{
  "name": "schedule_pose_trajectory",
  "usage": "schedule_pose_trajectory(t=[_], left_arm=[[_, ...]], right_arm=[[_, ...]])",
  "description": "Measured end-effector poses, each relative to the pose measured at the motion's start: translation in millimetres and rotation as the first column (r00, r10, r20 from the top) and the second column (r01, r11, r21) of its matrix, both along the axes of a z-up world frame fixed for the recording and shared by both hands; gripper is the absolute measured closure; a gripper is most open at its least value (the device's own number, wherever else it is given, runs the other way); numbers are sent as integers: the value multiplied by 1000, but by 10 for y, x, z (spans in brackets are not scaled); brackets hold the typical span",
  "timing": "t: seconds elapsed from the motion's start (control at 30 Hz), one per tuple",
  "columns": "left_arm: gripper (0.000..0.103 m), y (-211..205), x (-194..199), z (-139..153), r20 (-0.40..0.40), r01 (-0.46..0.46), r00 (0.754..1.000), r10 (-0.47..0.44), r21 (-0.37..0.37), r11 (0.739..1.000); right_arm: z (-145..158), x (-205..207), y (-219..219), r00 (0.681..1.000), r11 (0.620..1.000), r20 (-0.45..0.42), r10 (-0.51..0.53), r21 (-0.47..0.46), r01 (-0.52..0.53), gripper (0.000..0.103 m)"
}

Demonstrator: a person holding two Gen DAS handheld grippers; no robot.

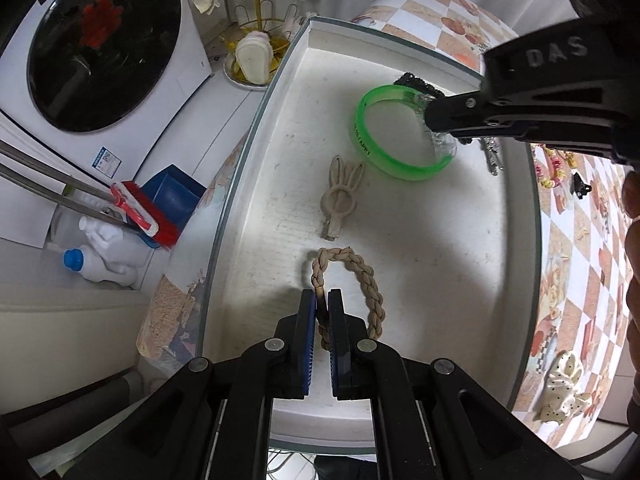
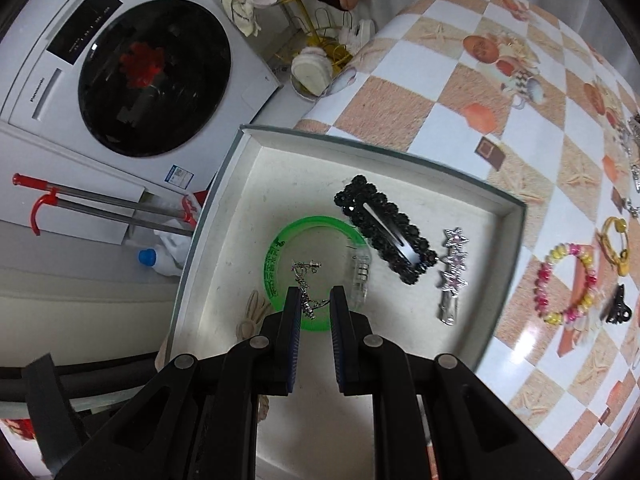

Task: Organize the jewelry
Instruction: 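Carry the silver charm in the right tool to the tray while the left tool carries the rope bracelet, then open the right tool to drop the charm inside the green bangle while the left tool releases the rope bracelet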

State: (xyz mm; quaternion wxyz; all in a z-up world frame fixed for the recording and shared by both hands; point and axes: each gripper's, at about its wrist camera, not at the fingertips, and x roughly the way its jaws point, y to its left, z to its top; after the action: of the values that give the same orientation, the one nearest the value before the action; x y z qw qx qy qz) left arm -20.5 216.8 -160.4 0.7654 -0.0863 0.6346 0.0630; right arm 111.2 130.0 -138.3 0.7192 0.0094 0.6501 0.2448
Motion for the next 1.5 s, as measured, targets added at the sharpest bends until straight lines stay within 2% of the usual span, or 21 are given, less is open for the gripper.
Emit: schedule_pose_trajectory(t=[0.47, 0.77, 0.83, 0.93, 0.97, 1.13, 1.5], left_arm=[[92, -39, 30, -53, -23, 7, 1000, -6, 59, 998], [92, -84, 47, 7, -23, 8, 1000, -6, 76, 997], [92, -105, 56, 24, -21, 16, 1000, -14, 79, 997], [92, -128, 70, 46, -21, 21, 1000, -19, 81, 997], [92, -125, 74, 47, -21, 23, 1000, -21, 81, 996], [92, -171, 103, 67, -24, 41, 999, -39, 74, 996], [92, -253, 198, 157, -8, 82, 997, -81, 55, 995]], right_arm=[[-268, 97, 155, 999, 999, -26, 30, -42, -32, 87], [-299, 143, 198, 999, 999, -36, 33, -41, -34, 86], [-265, 150, 198, 999, 999, -35, 32, -31, -33, 83], [-174, 151, 114, 999, 1000, -24, 27, -8, -27, 63], [-122, 150, 83, 1000, 1000, -13, 20, 3, -20, 61], [13, 130, -76, 1000, 999, 4, -15, 29, 15, 59], [125, -101, -752, 990, 990, -20, -136, 28, 137, 58]])
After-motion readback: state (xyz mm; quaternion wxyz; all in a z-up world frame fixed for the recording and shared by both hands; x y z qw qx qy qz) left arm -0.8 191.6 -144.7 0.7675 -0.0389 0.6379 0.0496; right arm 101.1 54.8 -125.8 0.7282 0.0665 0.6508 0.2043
